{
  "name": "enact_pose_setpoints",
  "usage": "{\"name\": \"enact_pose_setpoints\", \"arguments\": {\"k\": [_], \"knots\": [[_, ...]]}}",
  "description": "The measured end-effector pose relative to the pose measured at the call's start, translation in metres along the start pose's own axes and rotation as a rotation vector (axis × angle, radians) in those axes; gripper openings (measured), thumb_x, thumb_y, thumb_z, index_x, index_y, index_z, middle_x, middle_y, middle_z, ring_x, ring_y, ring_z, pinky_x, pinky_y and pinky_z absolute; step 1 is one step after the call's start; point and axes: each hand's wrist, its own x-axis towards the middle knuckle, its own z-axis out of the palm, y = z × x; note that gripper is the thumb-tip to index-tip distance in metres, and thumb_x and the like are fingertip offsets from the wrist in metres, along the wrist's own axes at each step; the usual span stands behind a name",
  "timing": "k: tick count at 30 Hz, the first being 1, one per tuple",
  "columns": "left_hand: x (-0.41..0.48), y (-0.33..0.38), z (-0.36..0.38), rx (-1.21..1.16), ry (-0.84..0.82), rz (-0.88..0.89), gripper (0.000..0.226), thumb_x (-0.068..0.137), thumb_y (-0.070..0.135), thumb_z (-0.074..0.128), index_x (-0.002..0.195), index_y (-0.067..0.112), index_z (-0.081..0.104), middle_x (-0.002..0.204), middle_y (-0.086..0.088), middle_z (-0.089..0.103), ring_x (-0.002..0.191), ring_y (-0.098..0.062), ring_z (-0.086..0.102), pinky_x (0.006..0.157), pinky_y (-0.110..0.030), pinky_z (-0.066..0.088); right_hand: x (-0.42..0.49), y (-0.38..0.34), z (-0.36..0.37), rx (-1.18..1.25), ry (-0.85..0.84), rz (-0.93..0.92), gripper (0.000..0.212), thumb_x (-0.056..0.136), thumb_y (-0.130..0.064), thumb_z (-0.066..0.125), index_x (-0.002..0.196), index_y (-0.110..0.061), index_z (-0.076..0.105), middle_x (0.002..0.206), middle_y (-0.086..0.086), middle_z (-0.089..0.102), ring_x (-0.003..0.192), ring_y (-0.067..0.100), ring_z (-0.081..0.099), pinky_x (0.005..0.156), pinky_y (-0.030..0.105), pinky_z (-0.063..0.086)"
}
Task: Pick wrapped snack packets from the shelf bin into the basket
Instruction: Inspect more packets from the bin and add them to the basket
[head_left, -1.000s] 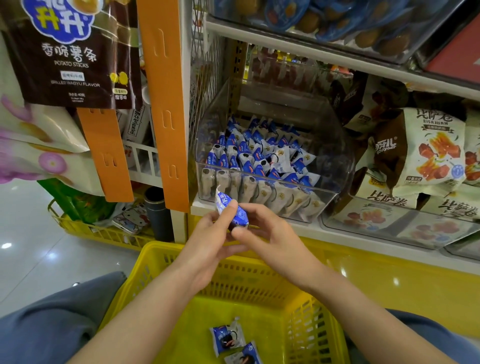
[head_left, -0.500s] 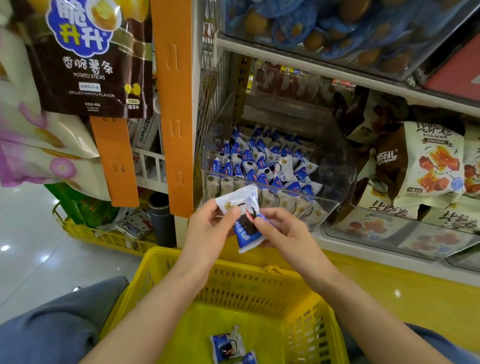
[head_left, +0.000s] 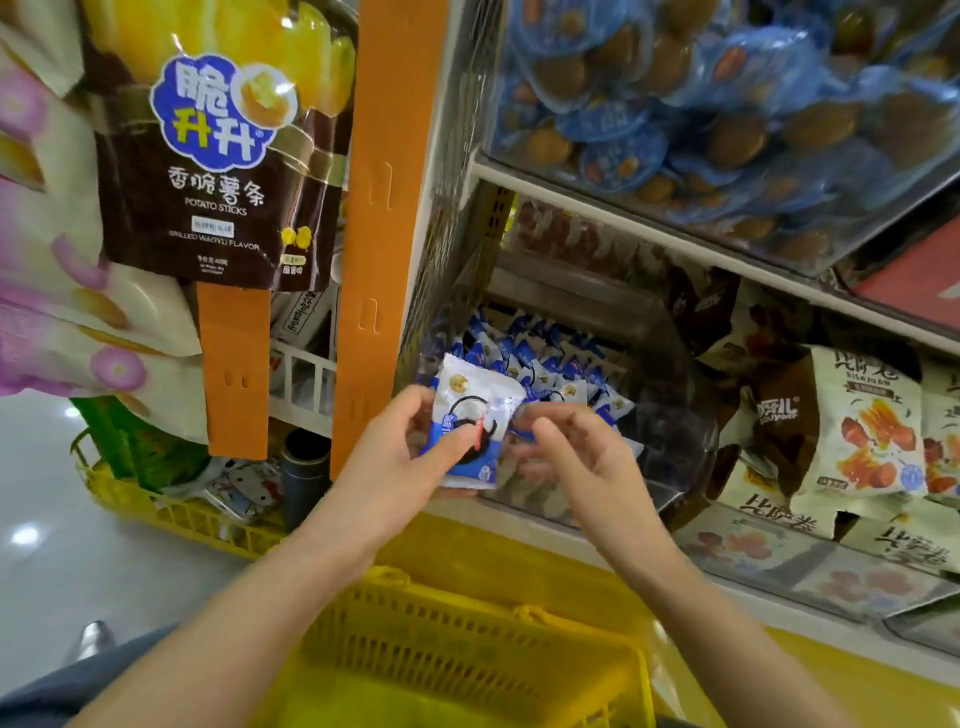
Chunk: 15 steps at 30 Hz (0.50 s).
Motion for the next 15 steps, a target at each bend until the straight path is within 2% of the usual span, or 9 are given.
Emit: {"name": "enact_pose_setpoints", "arguments": {"k": [3,5,7,10,13,15], "knots": [[0.009,0.010,-0.014,-0.127,0.033,0.002,0.018,0.083,0.023,0.062,0.100,0.022,0.059,0.092,0.008,0.068,0.078,-0.006,0.070,0.060,-0.024,0.057,0.056,-0.006,-0.012,-0.083,0.160,-0.078,0.009,0.093,-0.020,0.052,0.094,-0.024,0.060,0.086,-0.007,0.068,0.075,0.004,0.066,0.064,0.017,0.053],[0.013,0.013,-0.020,-0.151,0.048,0.016,0.018,0.083,0.021,0.063,0.100,0.022,0.059,0.095,0.007,0.067,0.079,-0.007,0.070,0.059,-0.022,0.057,0.098,-0.001,-0.015,-0.194,0.226,-0.095,0.009,0.093,-0.016,0.053,0.092,-0.020,0.060,0.088,-0.001,0.066,0.080,0.010,0.065,0.070,0.021,0.054],[0.017,0.013,-0.024,-0.180,0.049,0.023,0.017,0.084,0.016,0.062,0.099,0.023,0.058,0.099,0.005,0.067,0.081,-0.006,0.069,0.059,-0.021,0.056,0.135,0.009,-0.017,-0.382,0.195,-0.028,0.015,0.094,-0.019,0.052,0.103,-0.012,0.062,0.093,0.007,0.065,0.089,0.022,0.063,0.082,0.033,0.053],[0.022,0.014,-0.028,-0.194,0.049,0.033,0.019,0.086,0.013,0.061,0.099,0.026,0.057,0.101,0.005,0.066,0.081,-0.004,0.069,0.060,-0.019,0.056,0.172,0.032,-0.021,-0.665,0.045,0.091,0.029,0.098,-0.026,0.043,0.117,-0.007,0.054,0.099,0.016,0.060,0.083,0.022,0.055,0.071,0.029,0.044],[0.028,0.015,-0.030,-0.212,0.047,0.052,0.020,0.086,0.013,0.060,0.095,0.030,0.055,0.098,0.008,0.066,0.080,-0.003,0.069,0.059,-0.019,0.056,0.195,0.049,-0.018,-0.739,0.021,0.137,0.031,0.099,-0.023,0.041,0.113,0.002,0.053,0.109,0.027,0.057,0.096,0.037,0.055,0.080,0.040,0.044],[0.032,0.016,-0.031,-0.210,0.049,0.056,0.020,0.086,0.013,0.061,0.093,0.031,0.054,0.097,0.010,0.065,0.079,-0.002,0.068,0.059,-0.020,0.056,0.206,0.057,-0.016,-0.764,0.051,0.144,0.029,0.097,-0.020,0.044,0.108,0.004,0.055,0.110,0.028,0.058,0.096,0.038,0.056,0.082,0.043,0.045]]}}
